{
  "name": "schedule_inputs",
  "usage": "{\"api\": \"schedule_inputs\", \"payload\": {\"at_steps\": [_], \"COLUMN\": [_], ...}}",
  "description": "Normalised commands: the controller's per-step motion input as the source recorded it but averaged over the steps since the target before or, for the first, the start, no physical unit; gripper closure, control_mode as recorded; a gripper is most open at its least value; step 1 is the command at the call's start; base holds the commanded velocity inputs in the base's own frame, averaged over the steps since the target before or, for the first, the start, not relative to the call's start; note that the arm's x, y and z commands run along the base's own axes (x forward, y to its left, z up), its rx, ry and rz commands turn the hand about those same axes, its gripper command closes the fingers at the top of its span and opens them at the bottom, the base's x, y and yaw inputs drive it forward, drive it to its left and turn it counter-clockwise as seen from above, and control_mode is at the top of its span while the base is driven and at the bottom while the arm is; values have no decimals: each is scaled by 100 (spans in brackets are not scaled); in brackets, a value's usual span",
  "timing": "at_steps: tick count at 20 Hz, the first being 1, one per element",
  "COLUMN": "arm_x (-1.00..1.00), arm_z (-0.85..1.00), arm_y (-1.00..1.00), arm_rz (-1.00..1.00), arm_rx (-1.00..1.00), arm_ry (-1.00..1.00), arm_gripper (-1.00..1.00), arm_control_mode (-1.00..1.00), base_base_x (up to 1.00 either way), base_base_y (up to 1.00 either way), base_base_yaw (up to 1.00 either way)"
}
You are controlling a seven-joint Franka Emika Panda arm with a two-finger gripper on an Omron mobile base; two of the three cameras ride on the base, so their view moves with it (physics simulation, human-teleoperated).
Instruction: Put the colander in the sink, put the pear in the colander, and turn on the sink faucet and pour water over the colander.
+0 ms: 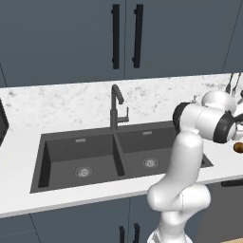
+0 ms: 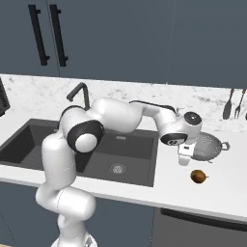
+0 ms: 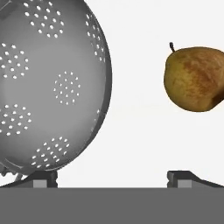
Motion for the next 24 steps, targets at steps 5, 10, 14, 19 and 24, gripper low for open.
{"api": "schedule_inputs", "payload": {"at_steps": [5, 10, 14, 19, 24], "arm_x": [22, 21, 23, 29, 30], "arm_z": [-2, -18, -31, -18, 0], "arm_y": [-10, -2, -1, -12, -29], "arm_rz": [0, 0, 0, 0, 0], "arm_rx": [6, 1, 0, 2, 10], "arm_ry": [0, 0, 0, 0, -3], "arm_gripper": [-100, -100, -100, -100, -100], "arm_control_mode": [-100, -100, -100, -100, -100], "base_base_x": [0, 0, 0, 0, 0], "base_base_y": [0, 0, 0, 0, 0], "base_base_yaw": [0, 0, 0, 0, 0]}}
